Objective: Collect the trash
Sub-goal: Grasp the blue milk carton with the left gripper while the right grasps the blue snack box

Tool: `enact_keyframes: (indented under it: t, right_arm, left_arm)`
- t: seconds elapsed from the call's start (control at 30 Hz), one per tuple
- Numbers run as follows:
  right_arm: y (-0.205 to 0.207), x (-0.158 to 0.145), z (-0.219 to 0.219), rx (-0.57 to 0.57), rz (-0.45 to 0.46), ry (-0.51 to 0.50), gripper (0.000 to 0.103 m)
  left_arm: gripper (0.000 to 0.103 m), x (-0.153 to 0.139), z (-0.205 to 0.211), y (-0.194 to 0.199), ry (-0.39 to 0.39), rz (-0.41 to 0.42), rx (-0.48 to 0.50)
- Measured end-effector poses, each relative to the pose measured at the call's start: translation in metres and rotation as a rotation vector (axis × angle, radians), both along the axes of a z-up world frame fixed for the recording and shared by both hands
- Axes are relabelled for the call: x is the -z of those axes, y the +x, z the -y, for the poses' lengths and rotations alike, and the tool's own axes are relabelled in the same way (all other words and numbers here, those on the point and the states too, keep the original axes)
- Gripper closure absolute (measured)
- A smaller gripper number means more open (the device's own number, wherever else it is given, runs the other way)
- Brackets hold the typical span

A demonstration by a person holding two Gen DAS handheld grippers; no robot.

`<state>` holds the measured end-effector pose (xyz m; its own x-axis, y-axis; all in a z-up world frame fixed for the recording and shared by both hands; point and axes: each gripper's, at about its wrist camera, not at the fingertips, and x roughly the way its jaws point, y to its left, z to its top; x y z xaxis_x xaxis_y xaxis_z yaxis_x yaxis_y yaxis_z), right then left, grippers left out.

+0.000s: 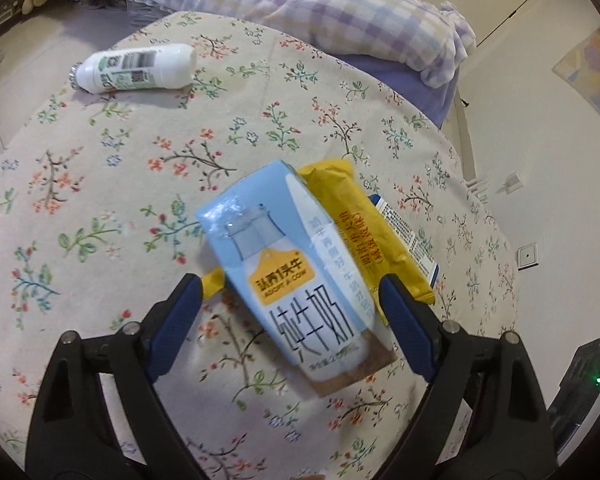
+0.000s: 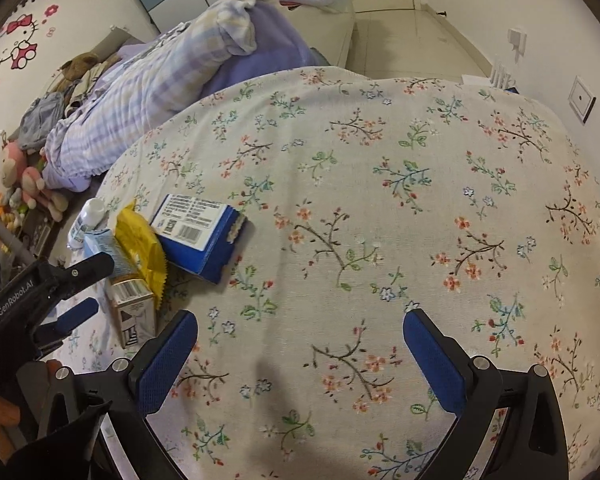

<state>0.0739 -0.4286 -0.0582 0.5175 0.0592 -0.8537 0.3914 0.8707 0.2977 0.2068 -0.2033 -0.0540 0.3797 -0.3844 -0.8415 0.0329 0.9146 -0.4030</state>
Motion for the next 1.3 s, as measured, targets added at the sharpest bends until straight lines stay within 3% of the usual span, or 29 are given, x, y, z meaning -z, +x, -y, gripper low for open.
enact_keyframes:
  t: [0.07, 0.17, 0.27, 0.53, 0.8, 0.93, 1.13, 1.2, 1.3]
  right_arm:
    - [-0.001, 0.002, 0.001, 0.003, -0.003, 0.001, 0.0]
    - [0.001, 0.004, 0.003, 0.006, -0.01, 0.016, 0.0]
    - [0.003, 0.006, 0.004, 0.017, -0.008, 0.024, 0.0]
    - [0.018, 0.01, 0.004, 0.055, 0.006, 0.115, 0.001]
    - [0.037, 0.004, -0.014, 0.03, 0.053, 0.169, 0.019]
    - [0.051, 0.007, -0.021, 0.011, 0.056, 0.19, 0.02]
    - [0.086, -0.002, -0.019, -0.091, 0.082, 0.075, 0.02]
    - [0.097, -0.001, -0.016, -0.111, 0.093, 0.055, 0.026]
    - [0.109, 0.007, -0.015, -0.143, 0.099, 0.111, 0.044]
  left_arm:
    - [0.017, 0.006, 0.0, 0.001, -0.028, -0.018, -0.001]
    - [0.036, 0.004, -0.002, 0.001, -0.06, -0.004, -0.003]
    - [0.039, -0.003, -0.003, -0.003, -0.027, 0.016, 0.033]
    - [0.04, -0.013, -0.028, -0.013, 0.063, 0.035, 0.096]
    - [0.04, -0.026, -0.063, -0.022, 0.087, 0.046, 0.115]
    - [0.04, -0.031, -0.081, -0.024, 0.112, 0.065, 0.107]
    - [0.04, -0.033, -0.108, -0.024, 0.136, 0.052, 0.1]
    - [0.04, -0.034, -0.115, -0.024, 0.138, 0.055, 0.098]
    - [0.04, -0.033, -0.122, -0.024, 0.148, 0.053, 0.099]
